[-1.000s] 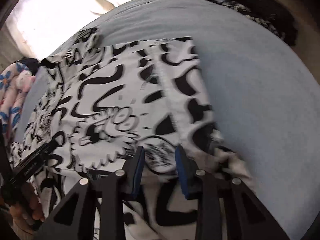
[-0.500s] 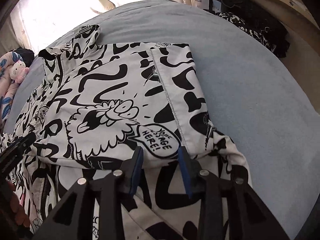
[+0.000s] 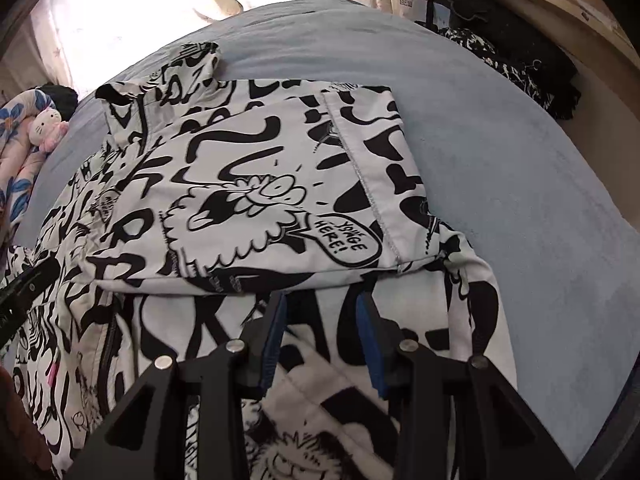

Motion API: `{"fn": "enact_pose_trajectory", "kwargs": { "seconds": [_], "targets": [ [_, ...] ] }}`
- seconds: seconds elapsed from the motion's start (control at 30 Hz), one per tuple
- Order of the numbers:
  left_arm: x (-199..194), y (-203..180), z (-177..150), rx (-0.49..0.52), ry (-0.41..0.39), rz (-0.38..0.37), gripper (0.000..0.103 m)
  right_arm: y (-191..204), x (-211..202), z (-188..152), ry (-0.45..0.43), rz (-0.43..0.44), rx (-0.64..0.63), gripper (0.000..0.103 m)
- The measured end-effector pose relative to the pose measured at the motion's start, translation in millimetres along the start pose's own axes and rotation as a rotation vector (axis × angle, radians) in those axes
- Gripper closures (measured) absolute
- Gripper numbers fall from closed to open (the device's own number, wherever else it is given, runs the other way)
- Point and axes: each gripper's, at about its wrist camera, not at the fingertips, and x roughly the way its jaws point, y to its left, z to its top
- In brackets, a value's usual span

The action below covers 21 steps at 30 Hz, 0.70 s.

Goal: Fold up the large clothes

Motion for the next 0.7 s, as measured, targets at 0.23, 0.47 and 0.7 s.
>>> {"fn": "enact_pose_trajectory", "kwargs": {
  "seconds": [0.23, 0.47, 0.7],
  "targets": [
    [-35, 1, -17, 0.041, -0.011, 0.013, 0.044, 9, -35, -8, -0.049, 0.02, -0.015, 0.066],
    [-78, 25, -36, 0.021, -0.041, 0.02, 0.043, 25, -66, -27, -0.073, 0.029, -0.051, 0.066],
    [-122, 71, -56, -0.031, -0.094, 0.03, 0.037, 63, -93, -43, -0.104, 0.037, -0.126, 0.066]
  ]
}}
